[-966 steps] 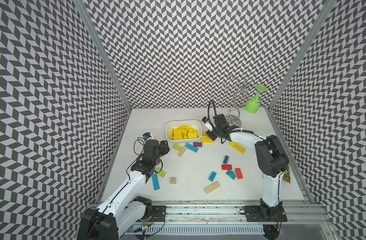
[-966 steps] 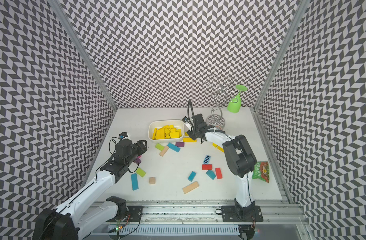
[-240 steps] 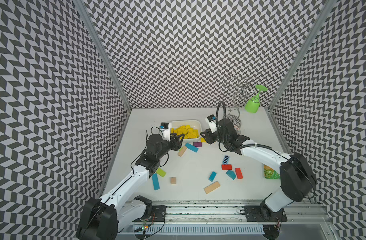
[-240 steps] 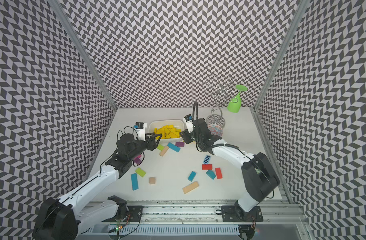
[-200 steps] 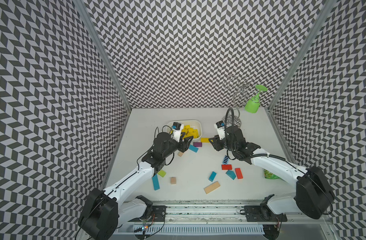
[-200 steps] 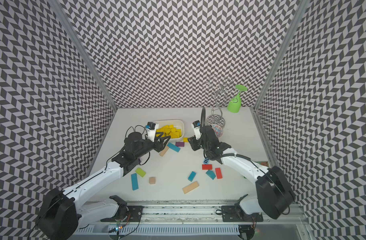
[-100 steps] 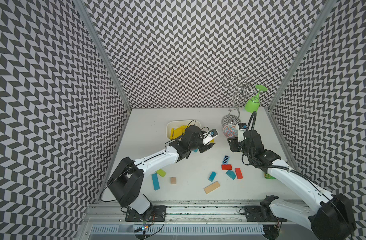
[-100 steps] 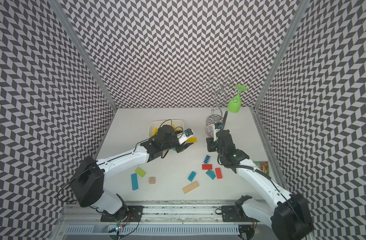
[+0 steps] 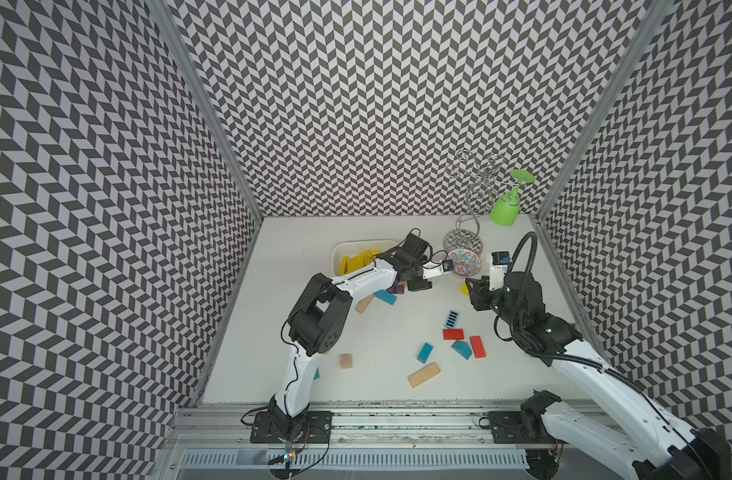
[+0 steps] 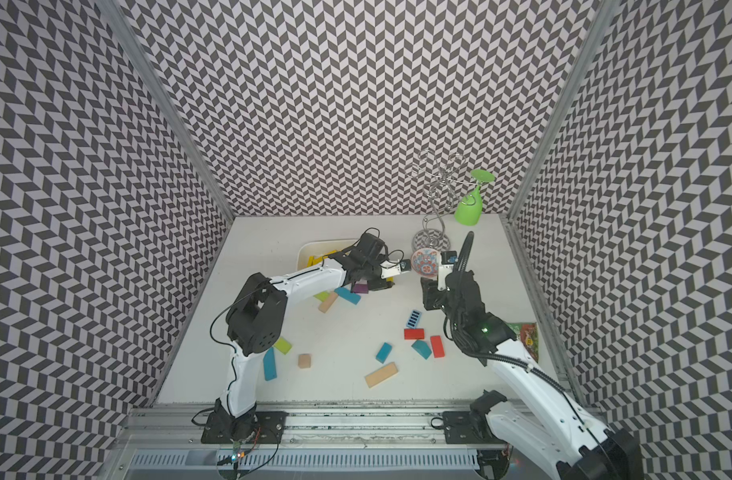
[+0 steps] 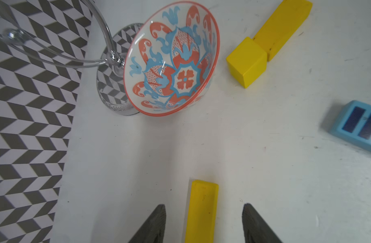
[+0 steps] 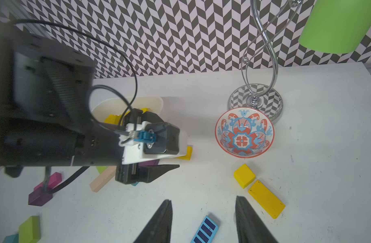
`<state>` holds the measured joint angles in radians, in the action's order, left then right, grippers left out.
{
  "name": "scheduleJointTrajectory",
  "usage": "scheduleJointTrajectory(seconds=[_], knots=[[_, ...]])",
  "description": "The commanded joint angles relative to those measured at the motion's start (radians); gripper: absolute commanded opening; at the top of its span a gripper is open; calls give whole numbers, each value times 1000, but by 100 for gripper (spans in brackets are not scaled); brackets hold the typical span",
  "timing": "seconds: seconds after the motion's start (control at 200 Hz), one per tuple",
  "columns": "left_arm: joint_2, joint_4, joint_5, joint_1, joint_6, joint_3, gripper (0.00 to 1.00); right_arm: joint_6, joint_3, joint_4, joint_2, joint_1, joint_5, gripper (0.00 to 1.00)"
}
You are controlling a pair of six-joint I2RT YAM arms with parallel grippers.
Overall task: Pick out the yellow building blocks
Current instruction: Pick up the building block from the center of the board.
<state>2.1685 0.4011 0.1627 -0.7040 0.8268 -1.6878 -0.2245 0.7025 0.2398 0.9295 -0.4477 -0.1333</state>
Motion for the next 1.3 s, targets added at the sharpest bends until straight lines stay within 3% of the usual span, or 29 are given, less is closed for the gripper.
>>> scheduleJointTrajectory(seconds=[0.0,0.32,0.536,0.801,1.032,1.292], knots=[[75,139,24,11,29,-85,61,32,32,-16,9,4,-11,50],[200,173,-12,28,-2,-228,60,56,47,-21,40,6,5,50],[237,272,68,30,-34,-295,48,78,52,-29,55,6,-6,50],[253,347,98,32,-69,-276,48,81,48,-30,48,7,-18,50],[274,388,125,29,-106,-284,40,88,38,-25,31,9,-28,50],[257,393,68,18,-141,-277,49,76,22,-26,13,10,-29,50]])
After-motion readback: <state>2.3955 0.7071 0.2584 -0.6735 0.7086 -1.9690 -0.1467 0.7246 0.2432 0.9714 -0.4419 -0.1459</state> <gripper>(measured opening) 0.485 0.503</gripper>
